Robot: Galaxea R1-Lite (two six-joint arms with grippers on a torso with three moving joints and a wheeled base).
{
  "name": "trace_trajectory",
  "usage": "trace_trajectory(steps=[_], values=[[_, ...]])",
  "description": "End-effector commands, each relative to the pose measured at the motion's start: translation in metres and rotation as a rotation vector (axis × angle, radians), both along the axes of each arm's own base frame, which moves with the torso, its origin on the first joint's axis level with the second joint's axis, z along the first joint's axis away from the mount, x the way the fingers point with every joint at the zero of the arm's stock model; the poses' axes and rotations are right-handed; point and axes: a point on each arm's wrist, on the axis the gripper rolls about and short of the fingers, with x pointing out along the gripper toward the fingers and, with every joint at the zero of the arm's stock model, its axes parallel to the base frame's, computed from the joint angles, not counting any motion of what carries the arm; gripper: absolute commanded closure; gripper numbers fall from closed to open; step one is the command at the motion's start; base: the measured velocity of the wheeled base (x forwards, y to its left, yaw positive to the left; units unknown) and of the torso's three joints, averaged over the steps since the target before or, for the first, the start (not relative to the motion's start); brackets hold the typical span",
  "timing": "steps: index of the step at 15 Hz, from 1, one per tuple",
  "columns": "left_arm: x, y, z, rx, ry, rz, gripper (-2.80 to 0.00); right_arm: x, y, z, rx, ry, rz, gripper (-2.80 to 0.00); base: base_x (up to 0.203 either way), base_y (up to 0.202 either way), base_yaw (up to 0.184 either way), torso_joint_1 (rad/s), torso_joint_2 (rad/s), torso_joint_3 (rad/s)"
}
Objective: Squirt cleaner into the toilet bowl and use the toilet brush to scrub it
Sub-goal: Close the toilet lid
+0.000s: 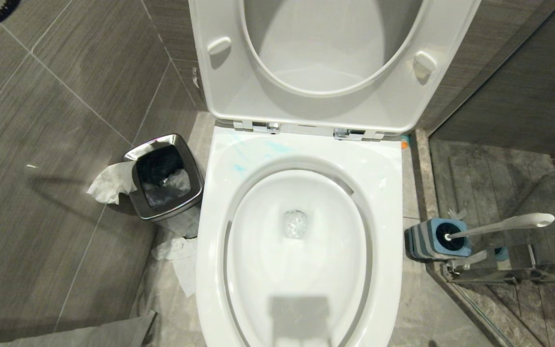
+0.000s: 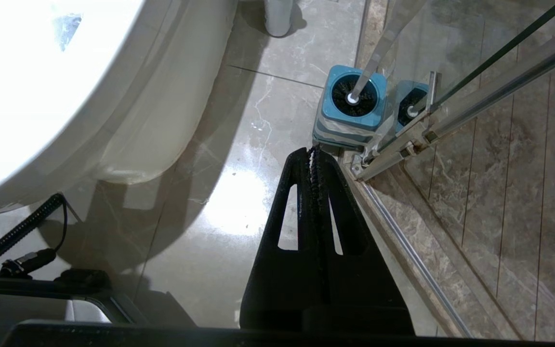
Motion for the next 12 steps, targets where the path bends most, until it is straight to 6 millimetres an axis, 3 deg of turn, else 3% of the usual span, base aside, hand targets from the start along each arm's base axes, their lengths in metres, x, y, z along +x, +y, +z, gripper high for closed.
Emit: trace_trajectory(steps=[1,8,12], values=[[0.034,-0.002,-0.018,0.008,0.061,0.014,0.00,0.000,0.000,0.000,0.000,0.001,0.000,0.00,0.000,0.000,0.000,0.000,0.00,0.000],[0.092,-0.008,-0.023,-0.042,-0.167,0.066,0.00,0.000,0.000,0.000,0.001,0.001,0.000,0.00,0.000,0.000,0.000,0.000,0.00,0.000],[0.103,-0.010,-0.027,-0.054,-0.214,0.068,0.00,0.000,0.000,0.000,0.000,0.001,0.000,0.00,0.000,0.000,0.000,0.000,0.00,0.000]])
